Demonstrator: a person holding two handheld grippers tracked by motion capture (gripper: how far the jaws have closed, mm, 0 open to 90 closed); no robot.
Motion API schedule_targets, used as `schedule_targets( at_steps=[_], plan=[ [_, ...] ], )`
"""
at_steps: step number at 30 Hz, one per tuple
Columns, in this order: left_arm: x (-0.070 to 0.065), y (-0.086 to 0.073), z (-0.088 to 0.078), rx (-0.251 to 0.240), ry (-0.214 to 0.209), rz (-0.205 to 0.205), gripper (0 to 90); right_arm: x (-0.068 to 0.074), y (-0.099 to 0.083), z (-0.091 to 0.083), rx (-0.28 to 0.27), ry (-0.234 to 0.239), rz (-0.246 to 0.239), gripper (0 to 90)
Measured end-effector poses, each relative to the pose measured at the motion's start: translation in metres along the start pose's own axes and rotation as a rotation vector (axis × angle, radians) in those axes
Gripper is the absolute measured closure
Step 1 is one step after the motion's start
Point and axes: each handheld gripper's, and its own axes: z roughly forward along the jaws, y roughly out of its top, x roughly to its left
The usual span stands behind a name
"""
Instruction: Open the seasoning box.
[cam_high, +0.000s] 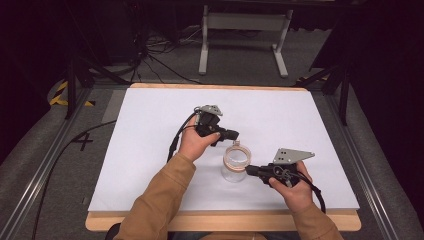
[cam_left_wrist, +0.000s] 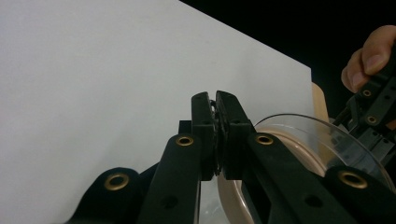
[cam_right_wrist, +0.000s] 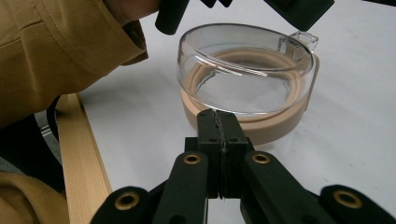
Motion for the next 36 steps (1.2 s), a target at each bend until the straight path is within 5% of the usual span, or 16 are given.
schedule_targets(
  at_steps=[12,22,36],
  plan=[
    [-0.014,-0.002,-0.037,-0.028,0.123,0.045,81.2,-0.004,0.005,-0.002,-0.026,0.012,-0.022,89.9],
    [-0.025,-0.014,-0.074,-0.04,0.18,0.039,80.4,-0.012,0.018,-0.005,-0.062,0.021,-0.044,90.0],
    [-0.038,-0.029,-0.106,-0.017,0.167,0.012,72.9,-0.024,0.032,-0.004,-0.105,0.036,-0.053,89.9]
  ],
)
